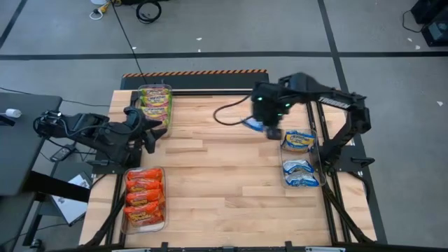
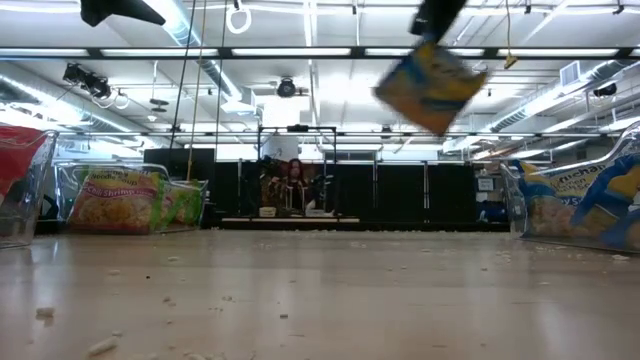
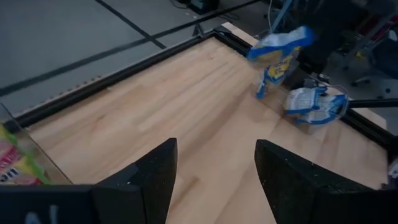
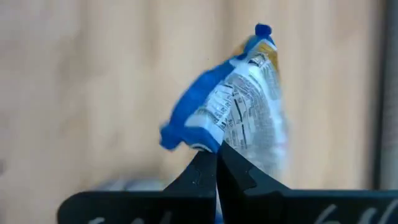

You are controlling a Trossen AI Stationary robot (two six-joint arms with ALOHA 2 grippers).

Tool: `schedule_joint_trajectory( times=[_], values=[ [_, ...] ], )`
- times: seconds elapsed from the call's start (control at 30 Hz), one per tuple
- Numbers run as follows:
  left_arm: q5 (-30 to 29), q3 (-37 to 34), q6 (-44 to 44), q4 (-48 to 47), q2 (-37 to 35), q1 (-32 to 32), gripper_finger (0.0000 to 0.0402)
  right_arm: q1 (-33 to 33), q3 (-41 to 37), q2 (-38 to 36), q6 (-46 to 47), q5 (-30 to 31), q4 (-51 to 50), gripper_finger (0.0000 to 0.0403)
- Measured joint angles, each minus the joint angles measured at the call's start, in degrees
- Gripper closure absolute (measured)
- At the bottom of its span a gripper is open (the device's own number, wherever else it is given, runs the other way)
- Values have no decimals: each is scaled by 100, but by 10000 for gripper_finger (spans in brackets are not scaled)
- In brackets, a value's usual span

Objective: Sort Maruchan noodles
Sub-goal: Put the blue noodle pack into the right transparent bin

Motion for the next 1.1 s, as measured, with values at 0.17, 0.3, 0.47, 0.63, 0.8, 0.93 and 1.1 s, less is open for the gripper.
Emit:
schedule_joint_trajectory(
  times=[0.17,0.3,0.47,0.63,0.8,0.93,1.1],
  values=[
    [150,0,-92,173,81,0,182,49,-446,-491,238,-1160,-318,400],
    [148,2,-84,700,180,-22,182,292,-1336,-1120,424,-1255,-307,400],
    [134,2,250,1584,473,-15,182,427,-2655,-2063,512,-1114,-370,400],
    [97,4,437,2402,872,1,182,453,-3737,-3057,725,-1139,-371,400],
    [109,2,227,2910,1248,92,182,455,-4646,-3668,790,-1419,-354,400],
    [120,2,77,3086,1439,92,182,406,-5261,-3685,401,-1162,-3,400],
    [218,2,-88,3084,1484,92,182,237,-5640,-3279,323,-865,1109,399]
  ],
)
